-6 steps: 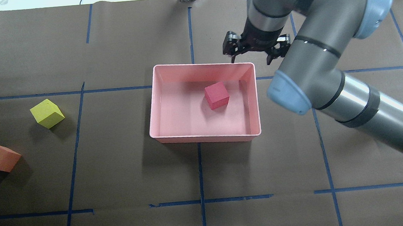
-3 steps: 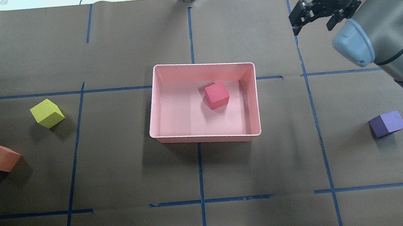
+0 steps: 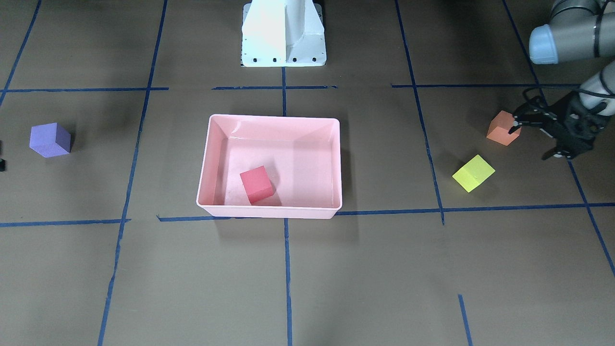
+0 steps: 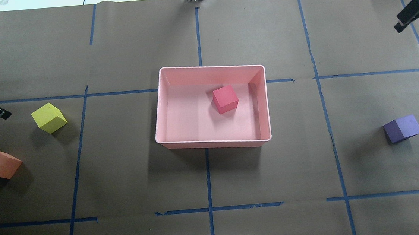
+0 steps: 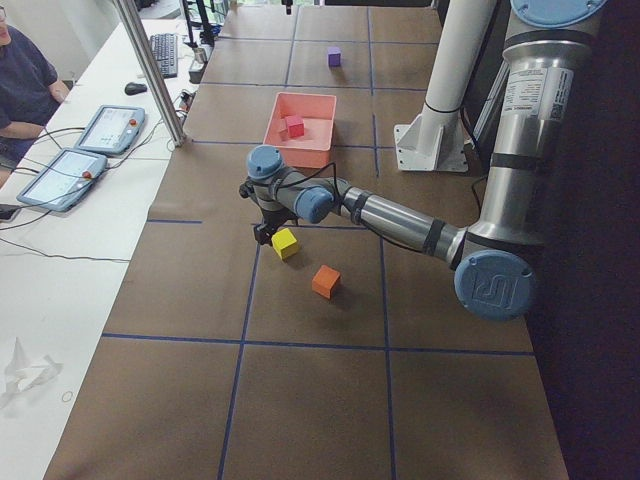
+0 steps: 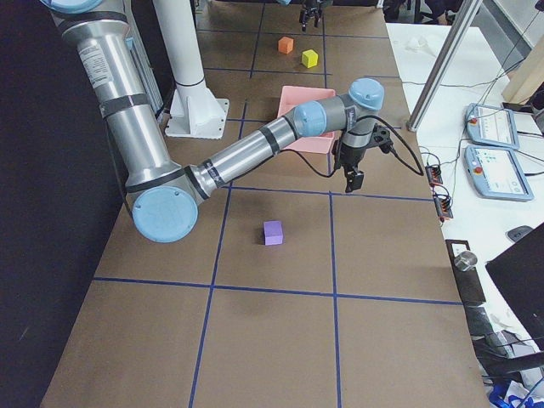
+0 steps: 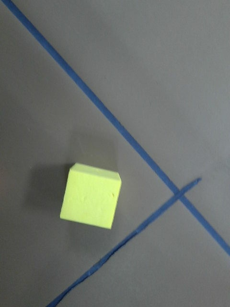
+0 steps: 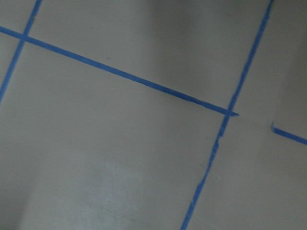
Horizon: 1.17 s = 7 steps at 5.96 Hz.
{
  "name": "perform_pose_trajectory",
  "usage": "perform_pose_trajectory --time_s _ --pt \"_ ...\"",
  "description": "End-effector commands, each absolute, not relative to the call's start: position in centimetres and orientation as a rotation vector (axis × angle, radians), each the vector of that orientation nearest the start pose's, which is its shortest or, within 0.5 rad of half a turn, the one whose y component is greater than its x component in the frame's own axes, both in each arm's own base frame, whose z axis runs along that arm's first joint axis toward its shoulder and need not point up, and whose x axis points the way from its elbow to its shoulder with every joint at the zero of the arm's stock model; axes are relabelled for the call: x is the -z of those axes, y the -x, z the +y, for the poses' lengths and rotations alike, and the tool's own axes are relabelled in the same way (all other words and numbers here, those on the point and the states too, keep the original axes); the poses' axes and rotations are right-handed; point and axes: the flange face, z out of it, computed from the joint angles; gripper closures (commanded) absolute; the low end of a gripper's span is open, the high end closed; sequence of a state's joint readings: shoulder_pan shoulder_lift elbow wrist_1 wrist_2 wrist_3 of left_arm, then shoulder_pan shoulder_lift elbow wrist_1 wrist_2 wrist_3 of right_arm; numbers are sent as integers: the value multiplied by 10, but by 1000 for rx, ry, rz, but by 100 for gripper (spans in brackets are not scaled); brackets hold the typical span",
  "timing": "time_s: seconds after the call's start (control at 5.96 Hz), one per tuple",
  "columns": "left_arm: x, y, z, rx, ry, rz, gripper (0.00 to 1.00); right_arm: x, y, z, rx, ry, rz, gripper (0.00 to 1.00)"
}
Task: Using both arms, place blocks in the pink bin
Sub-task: 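Lower the left gripper onto the yellow cube and close it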
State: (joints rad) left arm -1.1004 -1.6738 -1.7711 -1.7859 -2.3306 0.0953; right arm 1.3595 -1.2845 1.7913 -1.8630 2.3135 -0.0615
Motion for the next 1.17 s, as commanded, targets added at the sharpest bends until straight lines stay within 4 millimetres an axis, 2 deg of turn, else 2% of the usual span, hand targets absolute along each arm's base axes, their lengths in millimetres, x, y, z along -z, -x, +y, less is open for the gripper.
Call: perform_pose_trajectory --time_s 0.0,0.17,0.34,0.5,0.67,1.01 --pt "-498 -228 -508 -710 -430 807 0 -491 -10 -539 398 -169 -748 0" --pt "-522 -232 -513 -718 -469 816 0 -495 -14 -527 395 -168 -747 0" --pt "-519 -238 -516 -722 -473 824 0 -497 -14 -525 394 -164 -747 0" --pt "-504 -254 -517 -674 -449 856 0 -496 -15 -525 394 -165 -747 0" --pt "-506 -279 -506 -710 -430 862 0 -497 -14 -525 394 -164 -747 0" --pt "-505 -279 -505 -714 -435 861 0 -497 -14 -525 394 -163 -748 0"
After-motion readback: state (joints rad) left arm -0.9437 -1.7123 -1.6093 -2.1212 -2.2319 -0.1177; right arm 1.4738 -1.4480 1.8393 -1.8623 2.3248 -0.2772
